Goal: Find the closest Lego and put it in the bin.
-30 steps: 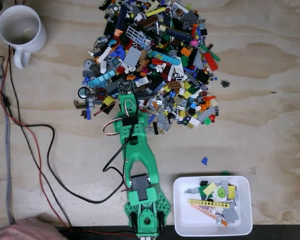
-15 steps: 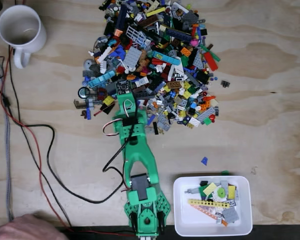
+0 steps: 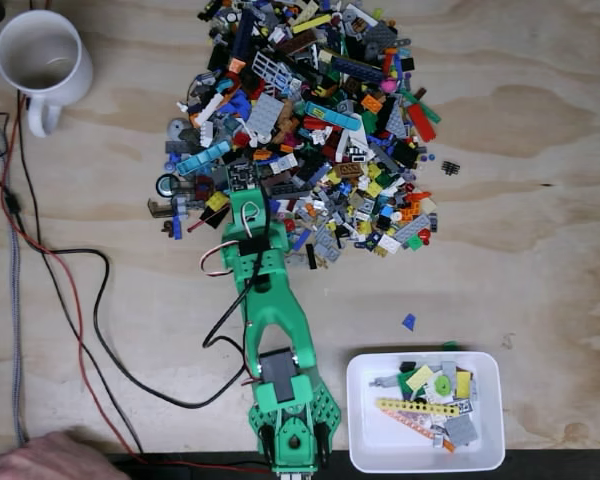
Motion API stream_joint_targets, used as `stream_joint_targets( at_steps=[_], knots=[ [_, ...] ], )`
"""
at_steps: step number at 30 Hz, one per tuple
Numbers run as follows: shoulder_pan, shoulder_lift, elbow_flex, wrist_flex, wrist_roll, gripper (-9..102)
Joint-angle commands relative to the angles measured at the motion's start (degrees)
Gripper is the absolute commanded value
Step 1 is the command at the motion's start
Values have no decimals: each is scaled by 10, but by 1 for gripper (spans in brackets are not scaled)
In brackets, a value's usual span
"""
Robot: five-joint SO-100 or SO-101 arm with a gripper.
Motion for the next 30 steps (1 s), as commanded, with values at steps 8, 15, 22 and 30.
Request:
stream_joint_targets(
  at_steps=[8, 15, 22, 30],
  knots=[
    [-4, 27, -36, 21, 26, 17],
    [6, 59, -120, 111, 50, 17],
    [37, 134, -173, 203, 78, 17],
    [151, 223, -204, 288, 103, 17]
  ],
)
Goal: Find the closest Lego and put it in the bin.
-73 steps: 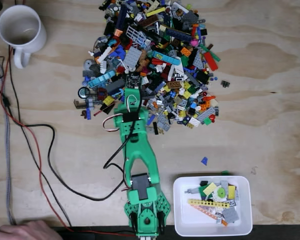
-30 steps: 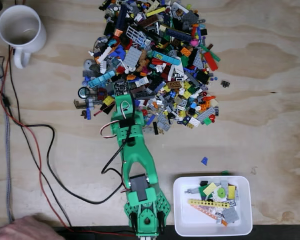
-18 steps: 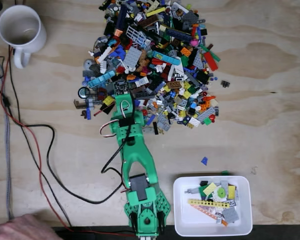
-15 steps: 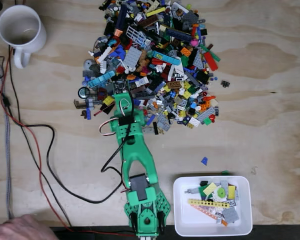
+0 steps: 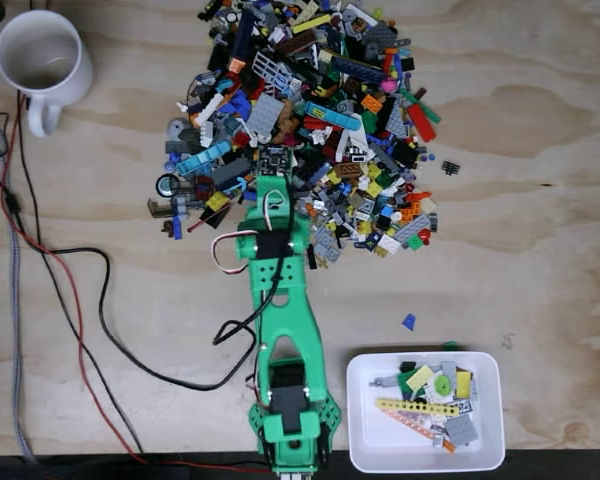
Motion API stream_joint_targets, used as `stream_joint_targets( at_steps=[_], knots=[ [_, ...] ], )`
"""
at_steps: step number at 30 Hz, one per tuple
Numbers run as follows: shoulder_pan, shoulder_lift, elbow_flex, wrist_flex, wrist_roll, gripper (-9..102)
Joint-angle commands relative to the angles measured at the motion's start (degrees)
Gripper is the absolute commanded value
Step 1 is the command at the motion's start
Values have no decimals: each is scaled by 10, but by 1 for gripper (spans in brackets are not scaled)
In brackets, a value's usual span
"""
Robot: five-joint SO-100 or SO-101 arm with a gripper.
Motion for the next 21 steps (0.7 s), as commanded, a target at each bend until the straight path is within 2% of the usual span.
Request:
stream_joint_targets(
  at_steps=[1, 21],
  knots=[
    [76, 80, -54, 31, 10, 17],
    [563, 295, -31, 252, -20, 17]
  ],
)
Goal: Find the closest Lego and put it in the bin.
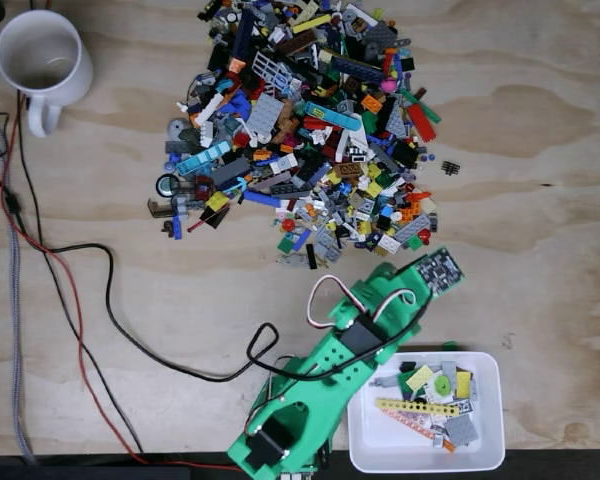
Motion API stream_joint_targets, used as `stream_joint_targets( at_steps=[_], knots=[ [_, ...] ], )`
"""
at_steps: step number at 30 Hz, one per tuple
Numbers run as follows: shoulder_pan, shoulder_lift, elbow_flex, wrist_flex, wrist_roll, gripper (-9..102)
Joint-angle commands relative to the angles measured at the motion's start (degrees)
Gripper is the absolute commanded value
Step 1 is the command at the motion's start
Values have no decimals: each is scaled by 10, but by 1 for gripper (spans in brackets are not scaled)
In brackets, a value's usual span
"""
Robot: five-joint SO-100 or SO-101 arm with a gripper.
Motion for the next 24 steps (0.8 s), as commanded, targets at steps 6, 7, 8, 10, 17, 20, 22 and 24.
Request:
stream_joint_targets(
  at_steps=[6, 7, 8, 10, 17, 20, 22, 24],
  knots=[
    [243, 97, 30, 59, -69, 18],
    [269, 107, 47, 60, -83, 18],
    [292, 117, 66, 59, -94, 18],
    [334, 134, 103, 55, -115, 18],
    [474, 150, 180, 7, -188, 19],
    [488, 142, 190, -19, -197, 25],
    [484, 138, 185, -32, -193, 31],
    [468, 137, 173, -35, -199, 36]
  ],
)
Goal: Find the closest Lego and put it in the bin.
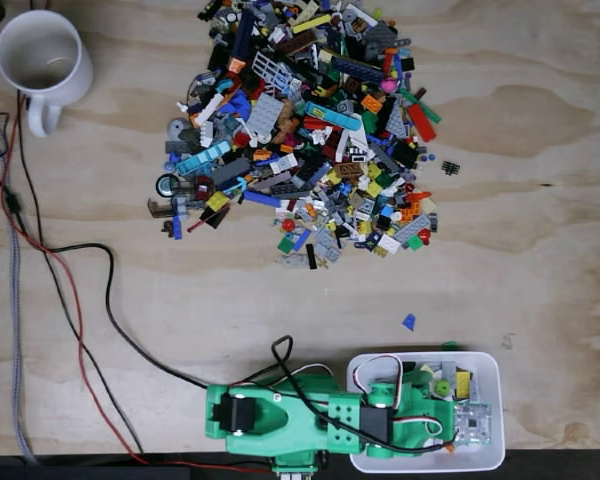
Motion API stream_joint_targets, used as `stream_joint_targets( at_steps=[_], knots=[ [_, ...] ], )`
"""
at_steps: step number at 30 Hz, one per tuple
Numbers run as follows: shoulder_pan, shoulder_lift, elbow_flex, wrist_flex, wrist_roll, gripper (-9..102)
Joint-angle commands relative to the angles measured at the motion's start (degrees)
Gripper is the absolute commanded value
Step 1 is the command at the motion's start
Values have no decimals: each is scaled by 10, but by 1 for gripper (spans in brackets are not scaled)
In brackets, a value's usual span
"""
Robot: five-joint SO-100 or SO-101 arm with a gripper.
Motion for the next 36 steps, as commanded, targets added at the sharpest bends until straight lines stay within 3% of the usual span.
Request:
stream_joint_targets(
  at_steps=[1, 5, 11, 16, 21, 28, 36],
  knots=[
    [-23, -1, -35, -15, -4, 36],
    [-160, -27, -122, -13, 41, 32],
    [-438, -60, -187, -50, 127, 5],
    [-594, -98, -165, -76, 138, 0],
    [-687, -127, -118, -142, 131, 0],
    [-830, -174, -114, -163, 163, 0],
    [-879, -210, -109, -194, 186, 0]
  ],
)
